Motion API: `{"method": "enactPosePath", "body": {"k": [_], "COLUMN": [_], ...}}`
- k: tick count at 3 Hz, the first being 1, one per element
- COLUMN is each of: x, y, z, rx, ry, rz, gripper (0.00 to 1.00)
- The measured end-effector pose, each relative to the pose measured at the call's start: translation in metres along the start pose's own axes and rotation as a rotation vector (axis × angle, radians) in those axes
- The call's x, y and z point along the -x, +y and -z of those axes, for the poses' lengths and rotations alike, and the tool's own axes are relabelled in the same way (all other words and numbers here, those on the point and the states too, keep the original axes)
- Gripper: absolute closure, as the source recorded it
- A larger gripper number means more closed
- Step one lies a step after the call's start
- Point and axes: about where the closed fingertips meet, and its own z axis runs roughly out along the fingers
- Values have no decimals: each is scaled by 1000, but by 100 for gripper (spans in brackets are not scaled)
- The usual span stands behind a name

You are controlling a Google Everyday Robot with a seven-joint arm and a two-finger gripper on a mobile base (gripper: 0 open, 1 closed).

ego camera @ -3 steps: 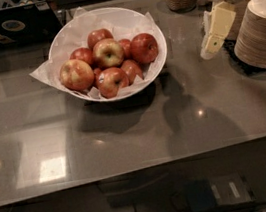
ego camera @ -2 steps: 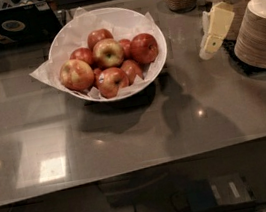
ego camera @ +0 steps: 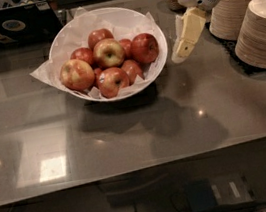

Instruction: Pick apple from white bowl

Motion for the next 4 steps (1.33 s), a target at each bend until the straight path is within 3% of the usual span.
{"method": "enactPosePath", "body": {"k": [3, 4], "x": [58, 67], "y": [9, 8], "z": [-21, -34], "rx": [32, 38], "ry": [-132, -157], "rz": [91, 112], "gripper": [62, 53]}}
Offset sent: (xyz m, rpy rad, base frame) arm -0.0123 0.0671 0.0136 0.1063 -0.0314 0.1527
